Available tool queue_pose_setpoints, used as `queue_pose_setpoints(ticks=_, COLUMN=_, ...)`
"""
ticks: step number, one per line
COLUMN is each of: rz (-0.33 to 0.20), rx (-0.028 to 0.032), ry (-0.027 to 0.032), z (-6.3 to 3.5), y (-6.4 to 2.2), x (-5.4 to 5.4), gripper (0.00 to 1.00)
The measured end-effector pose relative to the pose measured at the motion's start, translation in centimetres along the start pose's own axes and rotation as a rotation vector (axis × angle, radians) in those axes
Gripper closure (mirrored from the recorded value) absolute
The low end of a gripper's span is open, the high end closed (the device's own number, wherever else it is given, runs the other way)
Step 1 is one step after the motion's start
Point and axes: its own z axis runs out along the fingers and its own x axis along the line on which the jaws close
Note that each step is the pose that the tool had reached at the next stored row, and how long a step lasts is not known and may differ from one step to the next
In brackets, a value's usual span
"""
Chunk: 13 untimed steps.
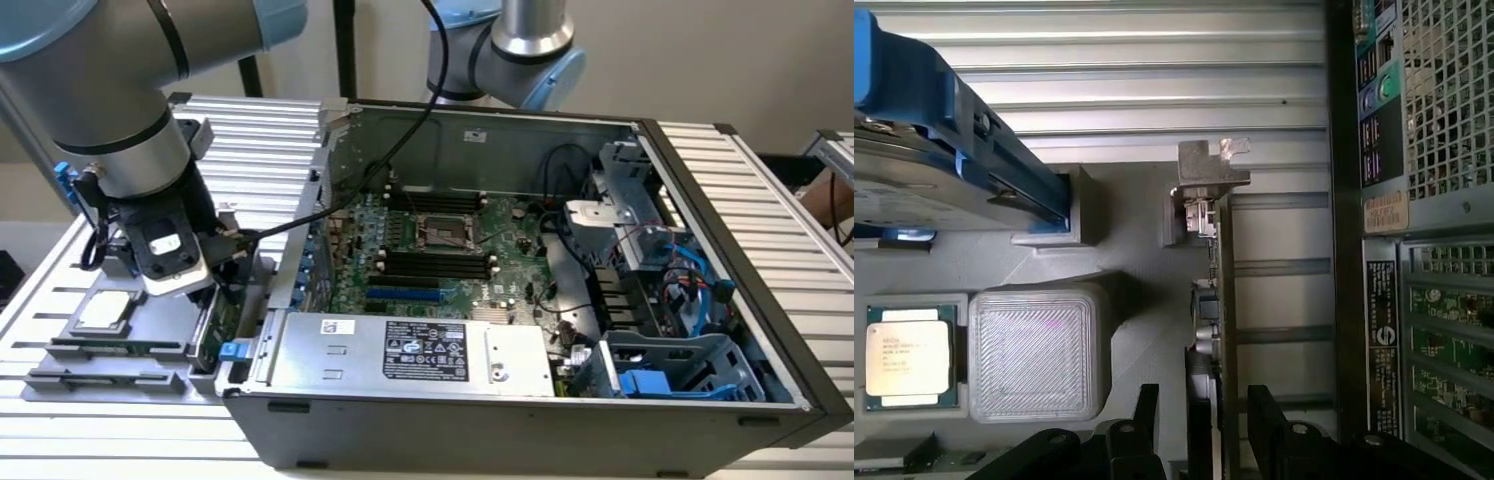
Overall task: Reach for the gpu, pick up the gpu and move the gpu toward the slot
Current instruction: 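Pick up the gpu and move the gpu toward the slot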
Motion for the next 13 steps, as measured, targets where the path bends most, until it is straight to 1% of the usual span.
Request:
queue_pose_setpoints(ticks=3, rz=-0.010, rx=0.0003, ry=0.0003, z=0.07, y=0.01, x=0.00, gripper=0.52)
queue_pose_setpoints(ticks=7, rz=-0.022, rx=0.0036, ry=0.0004, z=0.11, y=0.02, x=0.00, gripper=0.52)
queue_pose_setpoints(ticks=8, rz=-0.025, rx=0.0041, ry=0.0005, z=0.11, y=0.02, x=0.01, gripper=0.54)
queue_pose_setpoints(ticks=10, rz=-0.027, rx=0.0048, ry=0.0005, z=0.12, y=0.04, x=0.01, gripper=0.54)
queue_pose_setpoints(ticks=11, rz=-0.029, rx=0.0051, ry=0.0006, z=0.12, y=0.05, x=0.01, gripper=0.61)
queue_pose_setpoints(ticks=13, rz=-0.031, rx=0.0061, ry=0.0007, z=0.12, y=0.08, x=0.01, gripper=0.61)
